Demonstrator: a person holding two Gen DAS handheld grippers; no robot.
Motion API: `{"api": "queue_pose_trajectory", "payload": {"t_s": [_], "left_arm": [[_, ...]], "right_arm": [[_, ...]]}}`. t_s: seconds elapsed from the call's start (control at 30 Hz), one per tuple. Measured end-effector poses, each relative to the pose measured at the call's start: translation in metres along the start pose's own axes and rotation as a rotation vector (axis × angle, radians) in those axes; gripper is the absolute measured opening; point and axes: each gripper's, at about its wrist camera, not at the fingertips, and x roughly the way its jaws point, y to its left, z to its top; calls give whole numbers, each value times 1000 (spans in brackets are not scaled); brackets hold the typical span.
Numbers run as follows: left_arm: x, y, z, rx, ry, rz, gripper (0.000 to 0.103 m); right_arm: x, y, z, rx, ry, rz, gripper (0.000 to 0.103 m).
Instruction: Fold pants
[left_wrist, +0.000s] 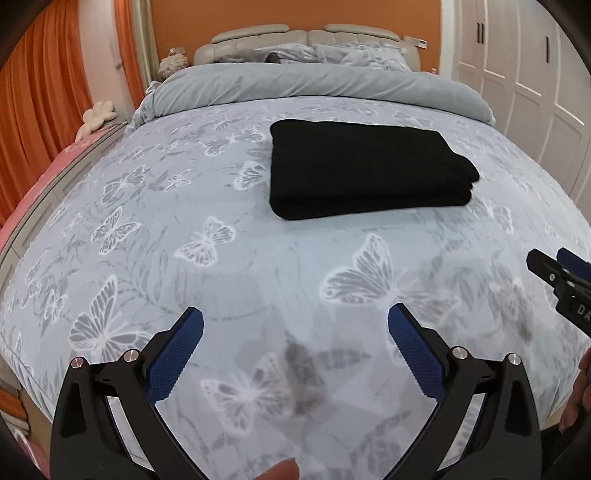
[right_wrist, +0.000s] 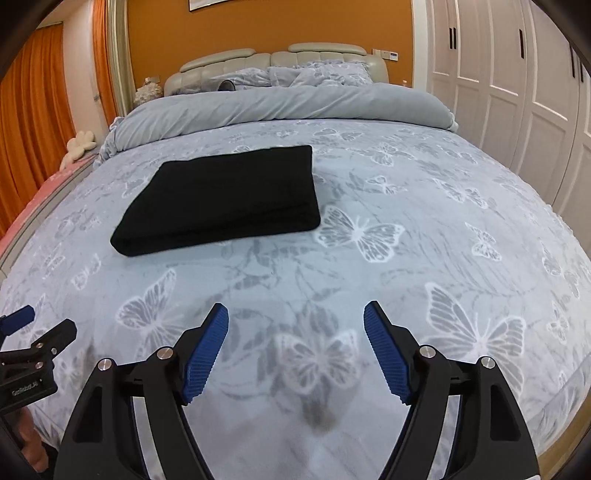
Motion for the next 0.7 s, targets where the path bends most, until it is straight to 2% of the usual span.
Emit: {"api": "queue_pose_trajectory", "payload": {"t_s": [0.3,0.43,0.57,0.7], "left_arm": [[-10,-19,-2,47,-56,53,98],[-13,-22,0,52,-68,48,98],[-13,-20,1,30,-64,13,98],[-13,-20,2,26,-71,35,98]], "right_arm": [[2,-5,-16,10,24,-12,73],[1,-7,-18,16,24,-18,73],[2,-9,-19,17,28,-17,73],[3,-10,-19,14,28,-16,73]]}}
